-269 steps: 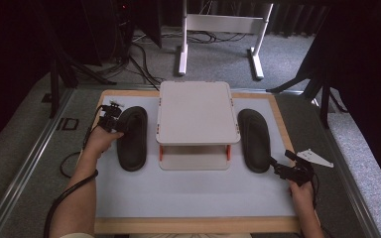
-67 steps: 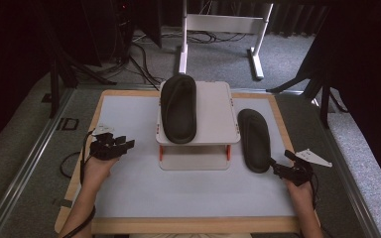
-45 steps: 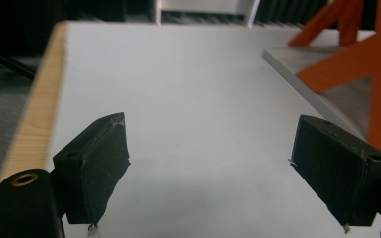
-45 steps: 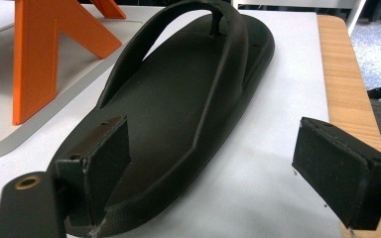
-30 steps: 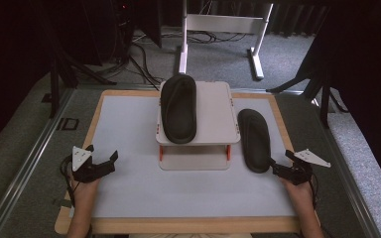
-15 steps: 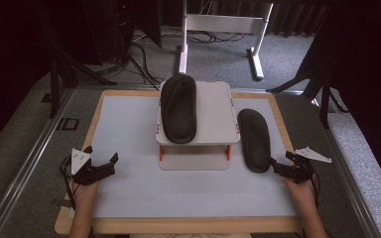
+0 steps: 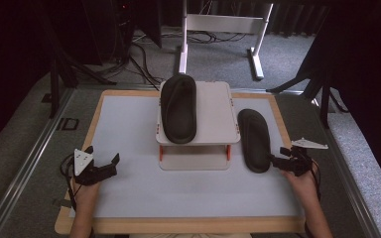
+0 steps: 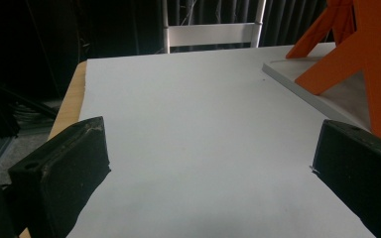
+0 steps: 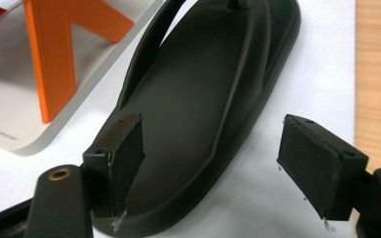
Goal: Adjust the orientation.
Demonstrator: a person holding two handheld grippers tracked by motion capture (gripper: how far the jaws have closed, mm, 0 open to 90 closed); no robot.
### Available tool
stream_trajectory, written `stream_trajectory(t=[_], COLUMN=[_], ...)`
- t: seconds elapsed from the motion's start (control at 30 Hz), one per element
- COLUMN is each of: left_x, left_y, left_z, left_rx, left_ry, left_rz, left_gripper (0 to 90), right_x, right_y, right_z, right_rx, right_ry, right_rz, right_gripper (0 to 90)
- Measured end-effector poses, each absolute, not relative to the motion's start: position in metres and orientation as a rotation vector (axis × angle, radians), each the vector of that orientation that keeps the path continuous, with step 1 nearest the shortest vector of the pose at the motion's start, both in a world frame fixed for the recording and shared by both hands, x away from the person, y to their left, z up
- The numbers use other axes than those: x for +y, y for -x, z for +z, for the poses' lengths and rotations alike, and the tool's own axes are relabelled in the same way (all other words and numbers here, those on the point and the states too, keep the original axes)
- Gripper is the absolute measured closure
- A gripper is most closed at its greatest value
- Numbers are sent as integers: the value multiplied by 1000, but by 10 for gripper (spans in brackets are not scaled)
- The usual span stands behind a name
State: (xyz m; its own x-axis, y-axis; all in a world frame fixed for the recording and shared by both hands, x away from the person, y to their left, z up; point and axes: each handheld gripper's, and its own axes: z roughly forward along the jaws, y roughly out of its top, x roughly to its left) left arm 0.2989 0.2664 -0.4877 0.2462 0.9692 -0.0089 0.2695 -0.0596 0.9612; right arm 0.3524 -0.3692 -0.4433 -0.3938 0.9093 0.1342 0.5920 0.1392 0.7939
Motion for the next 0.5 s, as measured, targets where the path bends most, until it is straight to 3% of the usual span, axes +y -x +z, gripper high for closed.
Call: stream_trajectory(t=[0.5], left_x=[264], left_y=[-298], left_z=[-488], left_rx=[1211], left_ry=[-1540], left_rz=[918], left_gripper=[6], right_x=[-368], right_y=[-390], right_z=[-416], right_rx=[2062], right_ry=[-1497], right_rz=[1046], right_gripper=[279])
